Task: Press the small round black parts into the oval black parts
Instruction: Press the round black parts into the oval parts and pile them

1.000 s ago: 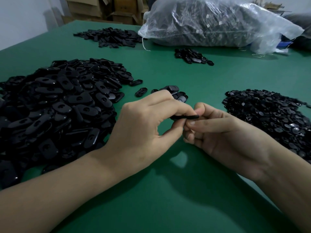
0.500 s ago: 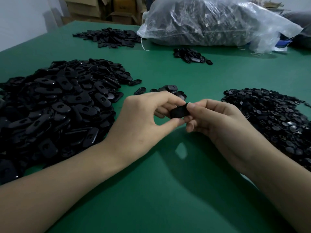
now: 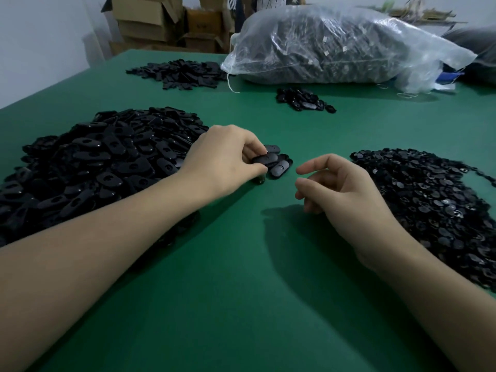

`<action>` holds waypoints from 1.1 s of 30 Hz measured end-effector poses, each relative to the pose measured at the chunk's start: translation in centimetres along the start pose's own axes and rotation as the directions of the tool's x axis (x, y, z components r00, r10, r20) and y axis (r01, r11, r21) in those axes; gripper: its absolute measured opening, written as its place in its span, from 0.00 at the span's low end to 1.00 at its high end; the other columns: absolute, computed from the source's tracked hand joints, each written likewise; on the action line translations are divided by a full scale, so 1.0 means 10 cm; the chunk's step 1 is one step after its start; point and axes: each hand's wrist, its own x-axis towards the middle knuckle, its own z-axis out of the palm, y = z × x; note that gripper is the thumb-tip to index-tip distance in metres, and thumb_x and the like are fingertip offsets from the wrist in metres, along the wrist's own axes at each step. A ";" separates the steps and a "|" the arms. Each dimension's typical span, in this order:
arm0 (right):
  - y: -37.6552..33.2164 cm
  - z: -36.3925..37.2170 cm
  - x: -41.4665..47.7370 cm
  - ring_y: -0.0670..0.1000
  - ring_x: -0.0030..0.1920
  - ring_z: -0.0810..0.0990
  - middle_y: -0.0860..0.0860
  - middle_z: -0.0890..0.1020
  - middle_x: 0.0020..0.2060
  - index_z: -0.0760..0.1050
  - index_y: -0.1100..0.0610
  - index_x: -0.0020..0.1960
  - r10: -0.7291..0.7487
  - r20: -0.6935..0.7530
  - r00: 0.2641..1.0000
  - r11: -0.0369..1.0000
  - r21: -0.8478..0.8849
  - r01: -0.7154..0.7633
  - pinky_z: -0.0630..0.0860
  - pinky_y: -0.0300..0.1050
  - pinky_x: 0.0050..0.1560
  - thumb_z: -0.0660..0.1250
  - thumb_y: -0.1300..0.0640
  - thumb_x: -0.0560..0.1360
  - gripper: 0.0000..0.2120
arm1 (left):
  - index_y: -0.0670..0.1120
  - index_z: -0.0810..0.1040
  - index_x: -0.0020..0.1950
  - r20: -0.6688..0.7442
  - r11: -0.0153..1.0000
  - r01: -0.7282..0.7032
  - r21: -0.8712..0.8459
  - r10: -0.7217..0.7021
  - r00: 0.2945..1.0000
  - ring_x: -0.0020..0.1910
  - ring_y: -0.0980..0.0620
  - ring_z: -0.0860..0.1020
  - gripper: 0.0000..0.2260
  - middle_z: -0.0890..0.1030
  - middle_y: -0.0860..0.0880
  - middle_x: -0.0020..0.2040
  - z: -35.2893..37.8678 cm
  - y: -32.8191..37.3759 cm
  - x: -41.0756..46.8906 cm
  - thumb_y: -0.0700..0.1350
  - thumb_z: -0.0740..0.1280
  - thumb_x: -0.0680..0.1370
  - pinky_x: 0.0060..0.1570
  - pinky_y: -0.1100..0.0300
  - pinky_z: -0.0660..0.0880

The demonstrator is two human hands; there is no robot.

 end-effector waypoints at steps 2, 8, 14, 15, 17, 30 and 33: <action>0.02 -0.01 0.00 0.49 0.33 0.81 0.51 0.85 0.37 0.79 0.49 0.51 -0.016 0.007 1.000 0.999 -0.048 0.016 0.78 0.52 0.43 0.71 0.59 0.78 0.05 | 0.55 0.86 0.54 0.000 0.998 0.030 0.053 -0.030 1.000 0.45 0.58 0.82 0.12 0.86 0.58 0.45 0.06 -0.04 0.13 0.53 0.79 0.72 0.56 0.55 0.80; 0.04 -0.06 0.03 0.50 0.34 0.82 0.50 0.85 0.37 0.79 0.47 0.50 -0.024 -0.002 1.000 0.997 -0.077 0.024 0.78 0.53 0.43 0.71 0.57 0.78 0.05 | 0.55 0.85 0.59 -0.033 0.983 0.017 0.180 -0.011 0.999 0.47 0.53 0.77 0.14 0.81 0.57 0.49 -0.05 -0.10 0.25 0.60 0.72 0.77 0.51 0.57 0.74; 0.01 -0.02 0.00 0.56 0.39 0.82 0.51 0.84 0.36 0.81 0.51 0.45 -0.068 0.017 0.998 0.977 -0.200 0.070 0.81 0.58 0.46 0.73 0.57 0.77 0.03 | 0.44 0.80 0.63 0.022 0.603 0.078 0.794 -0.156 0.988 0.61 0.40 0.74 0.12 0.78 0.43 0.61 -0.43 -0.34 0.21 0.48 0.66 0.83 0.54 0.46 0.73; 0.00 -0.02 -0.01 0.55 0.39 0.82 0.51 0.84 0.36 0.81 0.51 0.44 -0.080 0.022 0.997 0.971 -0.225 0.083 0.80 0.56 0.45 0.73 0.57 0.77 0.04 | 0.42 0.81 0.59 0.026 0.595 0.093 0.798 -0.189 0.982 0.58 0.40 0.75 0.09 0.78 0.43 0.57 -0.44 -0.38 0.19 0.45 0.66 0.83 0.49 0.48 0.73; -0.01 -0.02 -0.02 0.52 0.38 0.82 0.49 0.84 0.36 0.80 0.50 0.44 -0.102 0.029 0.994 0.958 -0.267 0.106 0.79 0.50 0.42 0.73 0.57 0.77 0.04 | 0.43 0.78 0.49 0.002 0.605 0.128 0.786 -0.210 0.978 0.47 0.42 0.74 0.02 0.78 0.46 0.48 -0.44 -0.43 0.16 0.40 0.67 0.81 0.40 0.52 0.71; -0.02 -0.22 0.02 0.54 0.54 0.76 0.47 0.79 0.45 0.80 0.50 0.54 -0.234 -0.055 0.971 0.552 -0.829 0.086 0.75 0.52 0.52 0.71 0.49 0.76 0.08 | 0.53 0.83 0.62 -0.053 0.680 0.092 0.728 -0.078 0.996 0.53 0.43 0.83 0.10 0.86 0.49 0.52 -0.49 -0.49 0.13 0.45 0.71 0.81 0.48 0.52 0.80; -0.03 -0.27 0.04 0.57 0.62 0.73 0.52 0.78 0.55 0.79 0.51 0.62 -0.138 -0.096 0.986 0.456 -0.890 -0.023 0.74 0.58 0.60 0.69 0.46 0.77 0.16 | 0.54 0.85 0.61 -0.040 0.690 0.075 0.720 -0.067 0.997 0.53 0.43 0.83 0.10 0.86 0.50 0.53 -0.49 -0.45 0.12 0.44 0.70 0.82 0.48 0.51 0.81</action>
